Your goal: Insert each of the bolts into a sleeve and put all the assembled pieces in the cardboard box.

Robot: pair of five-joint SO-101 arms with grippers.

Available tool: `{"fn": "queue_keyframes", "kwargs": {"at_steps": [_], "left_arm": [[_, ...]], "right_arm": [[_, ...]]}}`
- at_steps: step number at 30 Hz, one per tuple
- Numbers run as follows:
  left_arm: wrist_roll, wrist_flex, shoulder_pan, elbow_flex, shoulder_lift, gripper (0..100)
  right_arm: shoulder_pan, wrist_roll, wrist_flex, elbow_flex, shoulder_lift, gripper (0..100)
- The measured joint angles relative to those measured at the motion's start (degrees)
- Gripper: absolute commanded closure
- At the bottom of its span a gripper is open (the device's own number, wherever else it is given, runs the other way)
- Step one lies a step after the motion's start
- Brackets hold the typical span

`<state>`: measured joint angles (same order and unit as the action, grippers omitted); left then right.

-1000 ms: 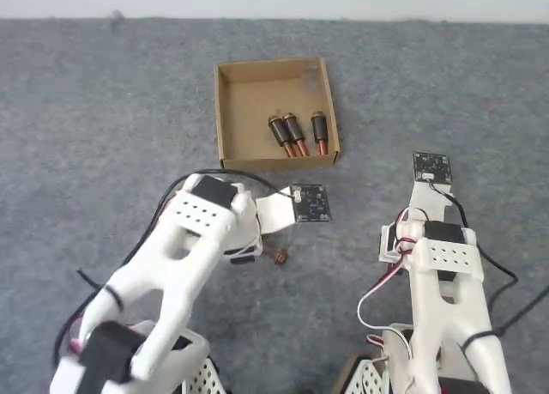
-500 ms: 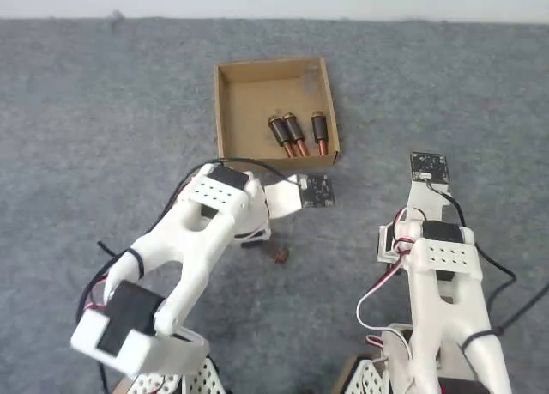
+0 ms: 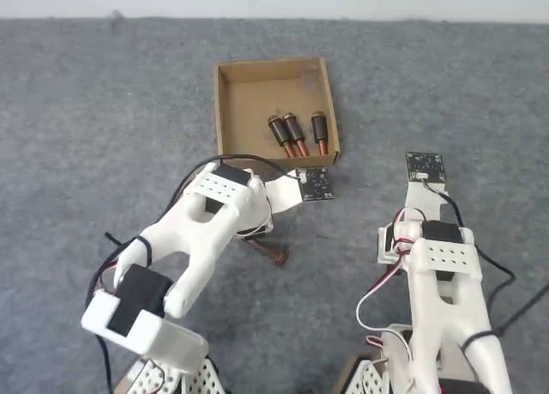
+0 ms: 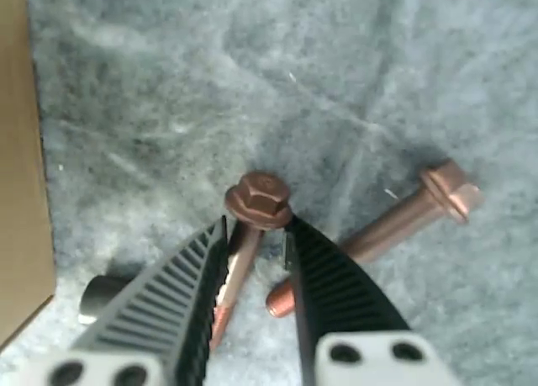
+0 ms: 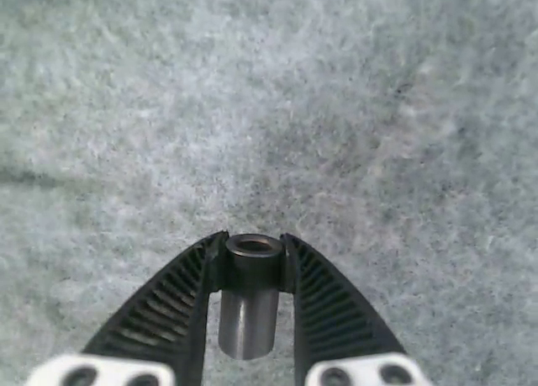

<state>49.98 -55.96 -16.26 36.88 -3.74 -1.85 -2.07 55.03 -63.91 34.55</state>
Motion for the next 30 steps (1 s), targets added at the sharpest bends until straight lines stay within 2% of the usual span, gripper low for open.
{"fn": "queue_keyframes", "kwargs": {"at_steps": [5,20,30], "left_arm": [[0.00,0.00,0.09,0.00,0.00,99],[-0.62,0.00,-0.79,-0.09,-0.26,99],[-21.10,0.00,-3.34,-3.78,-0.35,99]], "right_arm": [[0.00,0.00,0.00,0.00,0.00,99.2],[0.00,0.00,0.00,0.00,0.00,99.2],[0.00,0.00,0.00,0.00,0.00,99.2]]}}
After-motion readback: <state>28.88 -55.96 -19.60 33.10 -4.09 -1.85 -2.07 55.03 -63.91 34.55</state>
